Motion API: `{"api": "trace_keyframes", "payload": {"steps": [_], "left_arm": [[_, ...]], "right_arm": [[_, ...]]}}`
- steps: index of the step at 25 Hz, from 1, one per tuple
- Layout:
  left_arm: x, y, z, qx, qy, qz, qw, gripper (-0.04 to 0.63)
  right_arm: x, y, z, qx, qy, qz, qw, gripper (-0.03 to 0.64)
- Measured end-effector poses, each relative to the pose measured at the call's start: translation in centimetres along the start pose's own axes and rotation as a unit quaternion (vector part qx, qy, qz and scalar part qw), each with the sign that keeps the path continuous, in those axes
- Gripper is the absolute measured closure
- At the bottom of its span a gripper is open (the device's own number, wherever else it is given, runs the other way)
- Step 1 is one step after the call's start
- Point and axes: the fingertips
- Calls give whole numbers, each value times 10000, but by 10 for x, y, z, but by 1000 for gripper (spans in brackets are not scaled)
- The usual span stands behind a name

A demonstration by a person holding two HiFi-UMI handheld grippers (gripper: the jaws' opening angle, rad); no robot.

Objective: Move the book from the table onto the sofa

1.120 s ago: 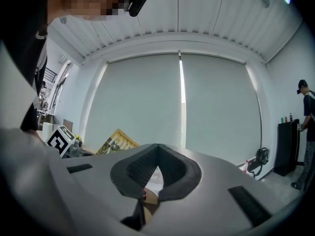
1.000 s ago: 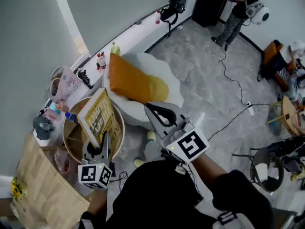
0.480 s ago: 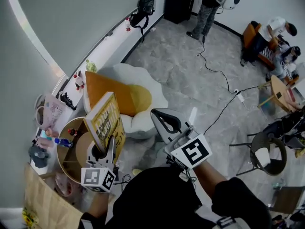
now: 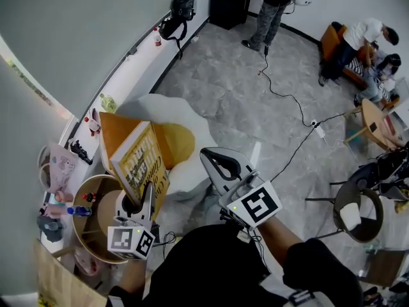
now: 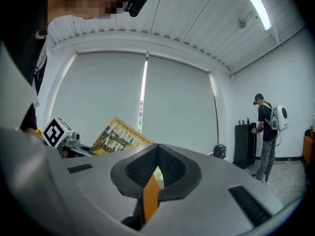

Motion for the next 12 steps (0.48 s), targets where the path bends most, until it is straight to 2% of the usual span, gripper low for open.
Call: {"api": "trace_keyframes", "payload": {"steps": [5, 12], "left_arm": [[-5, -2, 58, -39, -160, 15, 9999, 440], [-15, -1, 131, -106, -486, -37, 9988, 440]], "right_arm": [[-18, 49, 19, -42, -187, 154, 9997, 607], [-35, 125, 48, -246, -124, 314, 9991, 607]]}}
Point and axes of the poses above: the fingertips, and each gripper's own axes: z forward along the fingers, y to its right, x out of its top, and after that the axes turned 6 degrees about y, right-handed
